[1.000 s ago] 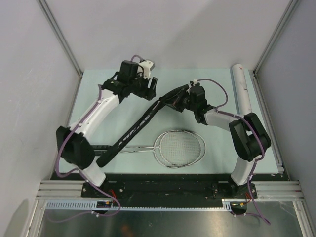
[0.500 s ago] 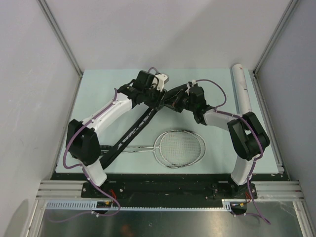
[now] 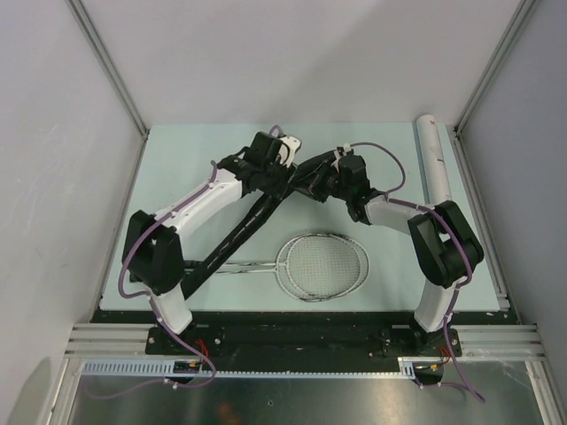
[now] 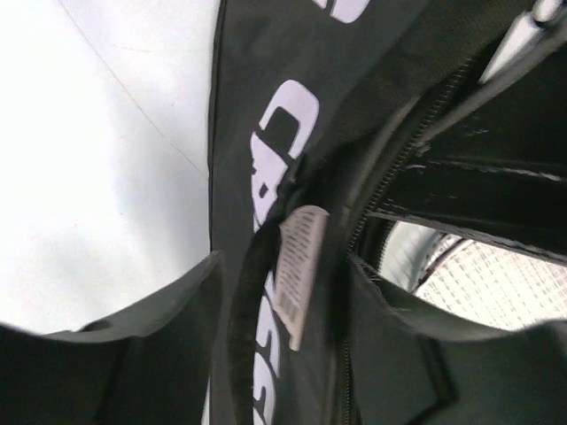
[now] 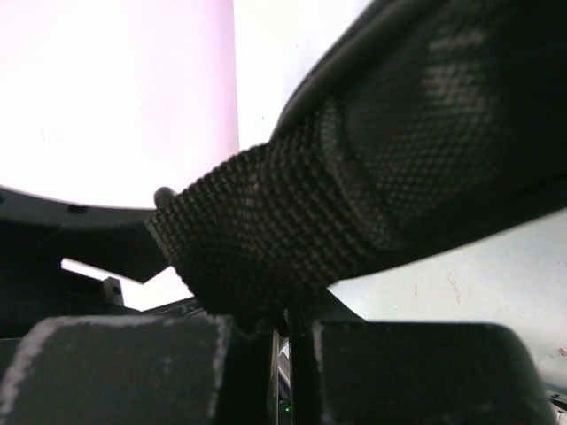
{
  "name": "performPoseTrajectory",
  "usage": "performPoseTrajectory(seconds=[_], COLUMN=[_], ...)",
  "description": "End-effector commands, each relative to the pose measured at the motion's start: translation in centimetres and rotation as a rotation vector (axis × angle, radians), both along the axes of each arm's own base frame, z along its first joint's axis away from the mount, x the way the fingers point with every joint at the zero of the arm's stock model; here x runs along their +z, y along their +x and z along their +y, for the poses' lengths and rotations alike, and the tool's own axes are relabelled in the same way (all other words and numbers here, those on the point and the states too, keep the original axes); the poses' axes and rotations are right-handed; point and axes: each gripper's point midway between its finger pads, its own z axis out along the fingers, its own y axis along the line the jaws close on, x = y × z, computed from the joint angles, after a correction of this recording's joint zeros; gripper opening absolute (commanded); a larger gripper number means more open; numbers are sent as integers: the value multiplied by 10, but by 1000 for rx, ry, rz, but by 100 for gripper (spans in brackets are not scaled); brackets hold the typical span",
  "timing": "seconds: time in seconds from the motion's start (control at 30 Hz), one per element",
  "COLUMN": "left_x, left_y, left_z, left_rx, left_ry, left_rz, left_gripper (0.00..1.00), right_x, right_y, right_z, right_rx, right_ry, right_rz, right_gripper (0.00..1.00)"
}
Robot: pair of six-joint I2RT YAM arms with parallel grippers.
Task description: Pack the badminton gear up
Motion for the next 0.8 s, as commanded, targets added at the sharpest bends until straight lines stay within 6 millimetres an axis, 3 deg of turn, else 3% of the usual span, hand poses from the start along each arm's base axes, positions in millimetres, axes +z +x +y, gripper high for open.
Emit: performPoseTrajectory(seconds=[0.0, 0.07, 0.1, 0.2, 0.33, 0.43, 0.47, 0.53, 0.57, 0.6, 0.67, 0.77], left_x=[-15, -22, -18, 4, 37, 56, 59, 62, 63, 62, 61, 59], left_y=[14, 19, 24, 39, 53, 63, 65, 70, 72, 73, 76, 79], left_z=[7, 9, 12, 29, 40, 50, 54, 65, 67, 69, 75, 83], left_rx=[26, 26, 31, 66, 81, 167, 219, 273, 305, 315, 353, 417], left_ry=[64, 68, 71, 140, 136, 124, 113, 115, 100, 93, 77, 46], left_rz=[-13, 3, -12, -100, -176, -222, -225, -232, -232, -228, -222, -209], left_gripper=[62, 53, 27, 1, 0, 0, 1, 0, 0, 0, 1, 0], right_x=[40, 39, 40, 32, 17, -4, 0, -4, 3, 5, 18, 16], right_y=[6, 10, 13, 23, 32, 36, 37, 29, 19, 14, -4, -37], right_z=[7, 4, 2, -5, -7, -11, -12, -18, -22, -26, -31, -25], right_rx=[26, 13, 6, -21, -43, -33, -29, -33, -35, -38, -45, -11], right_ry=[67, 66, 65, 55, 16, -110, -132, -203, -239, -275, -314, -380], right_rz=[-99, -104, -111, -115, -127, -120, -128, -113, -97, -105, -86, -39], right_gripper=[0, 0, 0, 0, 0, 20, 39, 53, 65, 69, 72, 74])
